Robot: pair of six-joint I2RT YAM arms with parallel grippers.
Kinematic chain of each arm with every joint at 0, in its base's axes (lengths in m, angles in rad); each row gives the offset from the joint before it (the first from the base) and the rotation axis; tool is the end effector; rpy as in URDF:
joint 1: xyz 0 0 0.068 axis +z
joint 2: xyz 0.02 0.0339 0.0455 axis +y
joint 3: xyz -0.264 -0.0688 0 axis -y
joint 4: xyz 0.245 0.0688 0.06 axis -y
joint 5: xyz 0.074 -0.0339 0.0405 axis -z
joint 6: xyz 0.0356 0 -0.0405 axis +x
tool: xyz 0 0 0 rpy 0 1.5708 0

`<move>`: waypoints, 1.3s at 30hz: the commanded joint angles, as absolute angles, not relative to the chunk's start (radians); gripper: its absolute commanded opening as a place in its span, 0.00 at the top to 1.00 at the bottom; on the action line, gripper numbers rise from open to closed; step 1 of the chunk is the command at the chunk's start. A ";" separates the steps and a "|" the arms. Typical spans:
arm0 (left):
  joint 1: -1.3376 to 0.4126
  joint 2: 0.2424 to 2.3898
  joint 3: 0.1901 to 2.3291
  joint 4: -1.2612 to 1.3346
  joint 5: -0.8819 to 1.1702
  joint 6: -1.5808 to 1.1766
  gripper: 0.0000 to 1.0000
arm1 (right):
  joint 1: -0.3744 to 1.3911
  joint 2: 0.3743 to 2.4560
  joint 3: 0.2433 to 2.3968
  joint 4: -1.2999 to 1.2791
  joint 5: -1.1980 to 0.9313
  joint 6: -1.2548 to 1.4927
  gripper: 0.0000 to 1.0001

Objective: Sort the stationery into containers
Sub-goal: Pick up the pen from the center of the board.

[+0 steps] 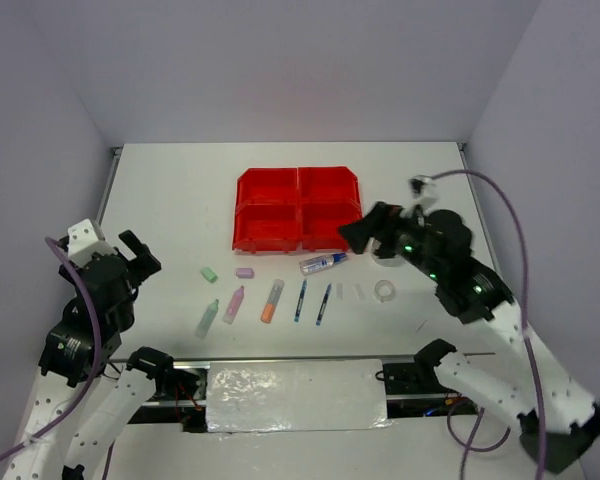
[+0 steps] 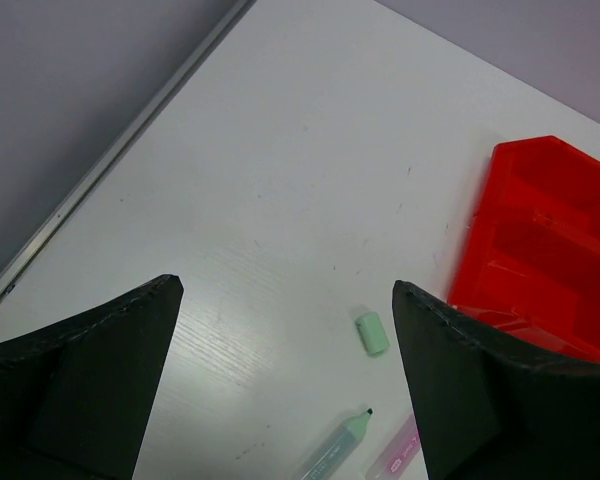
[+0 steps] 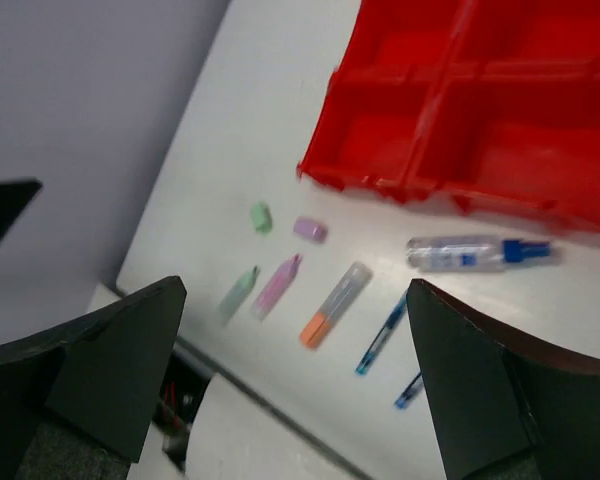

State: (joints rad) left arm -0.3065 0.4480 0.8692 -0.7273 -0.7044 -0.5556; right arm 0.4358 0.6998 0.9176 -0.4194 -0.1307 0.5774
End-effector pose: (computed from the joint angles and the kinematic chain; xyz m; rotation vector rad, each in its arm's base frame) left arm 0.0809 -0.0014 0.3523 -0.6814 1.6690 0.0483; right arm 0.1353 0.0681 0.3732 0.0322 1.8500 0.8375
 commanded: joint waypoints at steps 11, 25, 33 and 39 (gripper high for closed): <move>-0.278 0.557 0.977 -0.978 -1.009 -0.820 0.01 | 1.256 1.717 1.446 -0.498 0.587 1.023 0.00; -0.273 0.362 0.966 -0.988 -1.068 -0.864 0.01 | 1.393 2.137 1.816 -0.592 0.594 1.155 0.25; -0.275 0.357 0.960 -0.963 -1.049 -0.835 0.01 | 1.413 2.235 1.902 -0.646 0.589 1.198 0.27; -0.275 0.373 0.956 -0.945 -1.025 -0.810 0.01 | 1.428 2.278 1.947 -0.721 0.606 1.238 0.26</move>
State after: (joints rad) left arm -0.2790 0.3622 0.9554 -0.9924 -1.0325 -0.8387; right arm 1.4166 2.2677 1.8931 -0.6727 0.5659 1.1934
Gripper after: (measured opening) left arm 0.993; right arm 0.740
